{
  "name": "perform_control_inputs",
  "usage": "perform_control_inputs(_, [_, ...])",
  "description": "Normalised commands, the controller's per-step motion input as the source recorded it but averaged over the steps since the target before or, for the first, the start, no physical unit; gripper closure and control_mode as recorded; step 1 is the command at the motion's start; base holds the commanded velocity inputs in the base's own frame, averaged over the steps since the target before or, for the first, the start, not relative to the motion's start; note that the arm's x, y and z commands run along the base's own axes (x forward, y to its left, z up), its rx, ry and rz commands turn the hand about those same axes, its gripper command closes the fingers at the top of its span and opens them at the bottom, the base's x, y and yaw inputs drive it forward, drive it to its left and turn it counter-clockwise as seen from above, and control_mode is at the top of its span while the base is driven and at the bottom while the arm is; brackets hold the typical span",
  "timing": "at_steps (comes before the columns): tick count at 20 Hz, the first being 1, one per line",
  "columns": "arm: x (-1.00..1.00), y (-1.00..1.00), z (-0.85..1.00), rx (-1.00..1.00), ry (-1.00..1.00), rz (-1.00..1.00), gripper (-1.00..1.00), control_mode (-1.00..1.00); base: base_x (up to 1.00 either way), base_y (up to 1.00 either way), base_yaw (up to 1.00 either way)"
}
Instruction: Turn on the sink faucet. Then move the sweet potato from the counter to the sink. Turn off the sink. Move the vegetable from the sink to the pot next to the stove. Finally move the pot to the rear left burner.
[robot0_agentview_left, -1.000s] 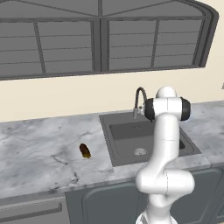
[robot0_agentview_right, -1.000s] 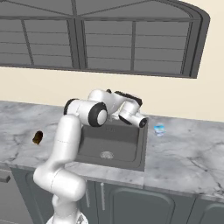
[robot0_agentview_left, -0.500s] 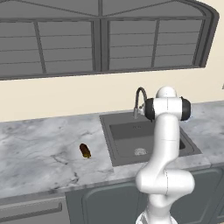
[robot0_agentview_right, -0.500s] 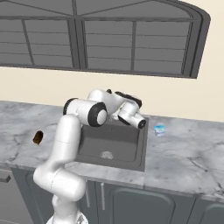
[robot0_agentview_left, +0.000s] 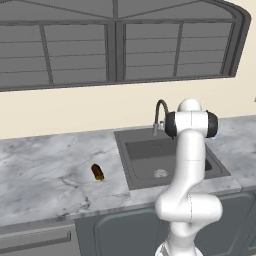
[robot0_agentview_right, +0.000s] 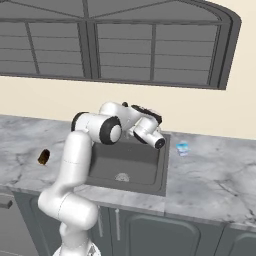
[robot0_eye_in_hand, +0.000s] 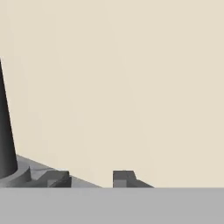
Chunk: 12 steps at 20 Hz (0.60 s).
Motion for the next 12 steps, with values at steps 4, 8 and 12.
perform_control_inputs(4, [0.02,-0.56,-0.27,0.04,0.02,0.00,1.00,-1.00,0.00,0.00,0.00])
perform_control_inputs(8, [0.00,-0.67,-0.27,0.05,0.03,0.00,1.00,-1.00,0.00,0.00,0.00])
perform_control_inputs(12, [0.00,-0.67,-0.36,0.05,0.02,0.00,1.00,-1.00,0.00,0.00,0.00])
